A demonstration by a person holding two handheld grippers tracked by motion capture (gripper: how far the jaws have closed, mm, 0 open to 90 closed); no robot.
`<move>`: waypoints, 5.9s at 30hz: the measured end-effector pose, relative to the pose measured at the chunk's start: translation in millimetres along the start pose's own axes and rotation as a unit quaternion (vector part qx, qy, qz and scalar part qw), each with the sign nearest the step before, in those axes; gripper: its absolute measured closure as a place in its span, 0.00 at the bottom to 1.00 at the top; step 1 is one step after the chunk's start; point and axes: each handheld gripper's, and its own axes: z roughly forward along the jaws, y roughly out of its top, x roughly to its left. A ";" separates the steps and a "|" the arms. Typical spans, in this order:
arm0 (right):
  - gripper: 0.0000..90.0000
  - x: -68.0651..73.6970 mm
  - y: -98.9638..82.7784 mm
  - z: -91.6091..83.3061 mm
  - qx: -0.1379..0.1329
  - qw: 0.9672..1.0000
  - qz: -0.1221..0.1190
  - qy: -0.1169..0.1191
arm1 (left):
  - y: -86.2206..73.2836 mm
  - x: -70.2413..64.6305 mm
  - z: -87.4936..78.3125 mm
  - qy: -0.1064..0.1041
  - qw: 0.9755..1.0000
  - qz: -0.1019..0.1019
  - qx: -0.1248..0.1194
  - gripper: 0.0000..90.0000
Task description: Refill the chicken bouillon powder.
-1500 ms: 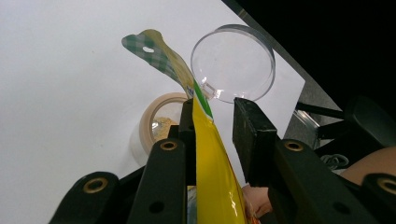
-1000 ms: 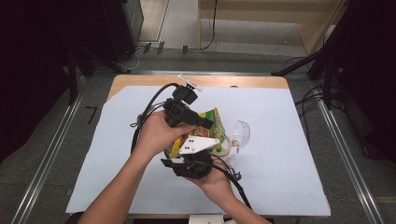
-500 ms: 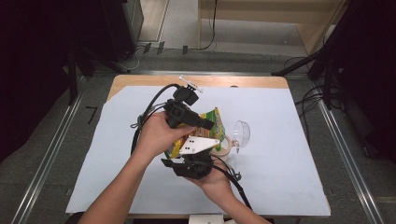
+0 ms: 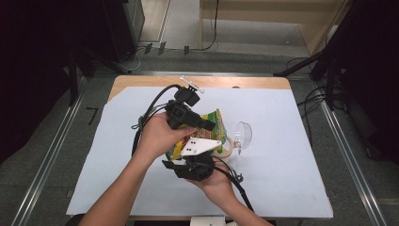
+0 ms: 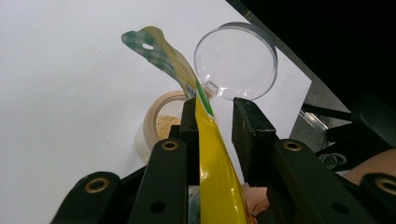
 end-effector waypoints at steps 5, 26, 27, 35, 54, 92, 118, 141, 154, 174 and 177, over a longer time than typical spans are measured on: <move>0.78 -0.1 0.0 -0.2 0.000 1.000 0.001 0.000 | 0.2 0.3 0.2 -0.001 1.000 0.000 0.001 0.83; 0.77 3.8 3.9 -2.1 0.002 1.000 0.024 0.010 | 0.6 1.8 -0.7 0.000 1.000 -0.006 -0.001 0.82; 0.77 3.7 3.9 -2.2 0.002 1.000 0.024 0.010 | 0.5 1.7 -0.6 -0.001 1.000 -0.005 -0.001 0.82; 0.77 2.9 3.6 -2.8 0.002 1.000 0.020 0.010 | 0.5 0.7 0.0 0.002 1.000 -0.004 -0.003 0.82; 0.77 1.7 2.5 -2.8 0.006 1.000 0.012 0.007 | -0.1 2.9 1.1 -0.006 1.000 -0.009 -0.002 0.82; 0.77 5.4 2.2 -2.1 -0.004 1.000 0.019 0.008 | 0.4 1.8 -0.6 -0.008 1.000 -0.014 0.006 0.82; 0.78 5.4 1.0 -2.4 -0.017 1.000 0.016 -0.001 | 1.8 -6.8 -1.4 0.007 1.000 -0.003 -0.003 0.82; 0.78 3.3 0.3 -3.0 -0.008 1.000 0.001 -0.008 | 1.2 -5.9 -2.4 -0.003 1.000 -0.006 -0.005 0.83; 0.78 1.4 -1.0 -2.9 -0.004 1.000 -0.002 -0.011 | 0.8 -6.6 -2.5 -0.004 1.000 -0.008 -0.003 0.83; 0.78 0.0 2.3 -5.4 -0.007 1.000 0.011 -0.003 | 1.9 -2.9 -3.3 -0.004 1.000 -0.004 -0.015 0.83; 0.78 1.5 3.6 -5.5 -0.008 1.000 0.014 0.004 | 2.0 -1.9 -4.4 -0.003 1.000 -0.004 -0.015 0.83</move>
